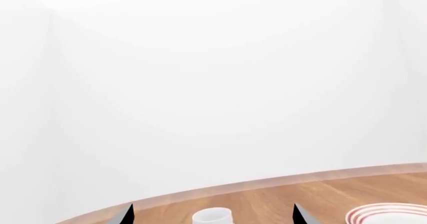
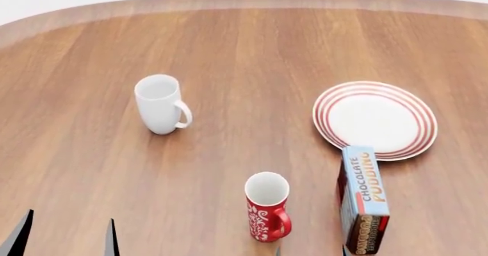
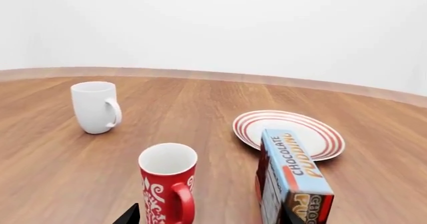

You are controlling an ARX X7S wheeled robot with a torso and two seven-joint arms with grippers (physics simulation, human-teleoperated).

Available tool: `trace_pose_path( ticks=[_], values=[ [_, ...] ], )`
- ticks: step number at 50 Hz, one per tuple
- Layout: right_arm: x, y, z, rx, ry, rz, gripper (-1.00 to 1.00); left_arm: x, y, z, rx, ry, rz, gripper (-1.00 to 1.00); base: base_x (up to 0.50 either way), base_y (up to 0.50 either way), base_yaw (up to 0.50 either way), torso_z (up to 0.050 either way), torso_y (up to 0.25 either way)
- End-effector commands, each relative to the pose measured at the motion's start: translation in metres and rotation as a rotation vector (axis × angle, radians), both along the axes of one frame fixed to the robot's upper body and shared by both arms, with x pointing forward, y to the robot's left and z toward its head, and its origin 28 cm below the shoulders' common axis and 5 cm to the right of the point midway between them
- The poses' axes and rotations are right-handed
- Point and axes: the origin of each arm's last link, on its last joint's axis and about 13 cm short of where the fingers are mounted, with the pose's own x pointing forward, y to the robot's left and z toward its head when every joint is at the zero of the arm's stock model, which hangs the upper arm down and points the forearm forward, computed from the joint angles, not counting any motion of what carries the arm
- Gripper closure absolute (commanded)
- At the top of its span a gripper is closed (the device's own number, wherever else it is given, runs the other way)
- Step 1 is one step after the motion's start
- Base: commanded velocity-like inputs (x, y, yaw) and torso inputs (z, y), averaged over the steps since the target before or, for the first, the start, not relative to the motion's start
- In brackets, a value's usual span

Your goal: Pick up the red mug and put it on the plate

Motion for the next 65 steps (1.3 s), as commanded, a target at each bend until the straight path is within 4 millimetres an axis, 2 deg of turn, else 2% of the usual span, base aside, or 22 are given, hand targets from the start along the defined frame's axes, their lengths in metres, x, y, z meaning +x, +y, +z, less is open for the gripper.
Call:
trace_pose_path(
  ticks=[1, 65],
  values=[
    [0.0002, -0.0002, -0.0004, 0.003, 0.002, 0.000, -1.00, 0.0000, 0.0000, 0.0000, -0.002, 0.001, -0.003, -1.00, 0.14, 0.00, 0.00, 0.000, 0.000],
    [0.0002, -0.0001, 0.0004, 0.005, 0.001, -0.003, -1.00, 0.0000, 0.0000, 0.0000, -0.001, 0.003, -0.005, -1.00, 0.14, 0.00, 0.00, 0.000, 0.000]
  ],
)
